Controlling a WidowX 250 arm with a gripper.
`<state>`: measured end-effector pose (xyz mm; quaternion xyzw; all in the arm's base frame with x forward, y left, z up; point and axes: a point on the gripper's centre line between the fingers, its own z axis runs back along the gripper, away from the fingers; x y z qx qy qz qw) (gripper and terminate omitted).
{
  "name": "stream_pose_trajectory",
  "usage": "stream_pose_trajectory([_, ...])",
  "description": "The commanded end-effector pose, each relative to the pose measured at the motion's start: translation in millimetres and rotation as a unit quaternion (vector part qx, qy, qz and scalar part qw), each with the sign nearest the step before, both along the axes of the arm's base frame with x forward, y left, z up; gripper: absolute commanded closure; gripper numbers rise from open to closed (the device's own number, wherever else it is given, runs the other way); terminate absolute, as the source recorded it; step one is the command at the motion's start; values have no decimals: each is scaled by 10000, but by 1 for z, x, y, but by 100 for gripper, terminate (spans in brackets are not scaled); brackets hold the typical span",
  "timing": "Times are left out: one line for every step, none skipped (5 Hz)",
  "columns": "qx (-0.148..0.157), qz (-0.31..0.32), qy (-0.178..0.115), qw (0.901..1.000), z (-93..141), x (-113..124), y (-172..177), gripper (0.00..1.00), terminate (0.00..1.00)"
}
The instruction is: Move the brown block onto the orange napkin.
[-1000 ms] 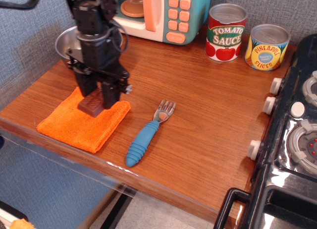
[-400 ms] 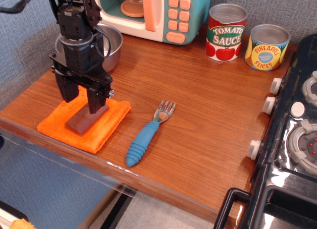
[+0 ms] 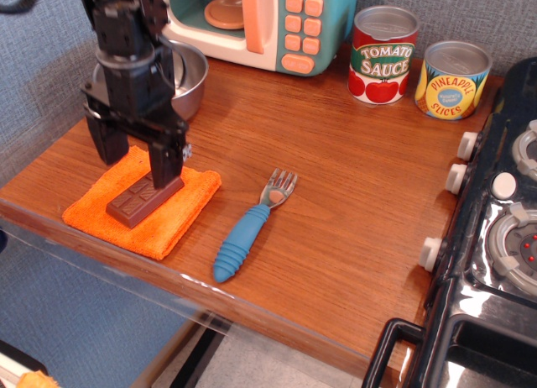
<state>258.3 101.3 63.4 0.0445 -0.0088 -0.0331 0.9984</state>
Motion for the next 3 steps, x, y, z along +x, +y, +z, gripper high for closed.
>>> stream_pose_trajectory([12, -155, -170, 9997, 20, 4, 3, 0, 0])
stream_pose_trajectory([12, -155, -170, 9997, 20, 4, 3, 0, 0])
stream_pose_trajectory([12, -155, -170, 9997, 20, 4, 3, 0, 100])
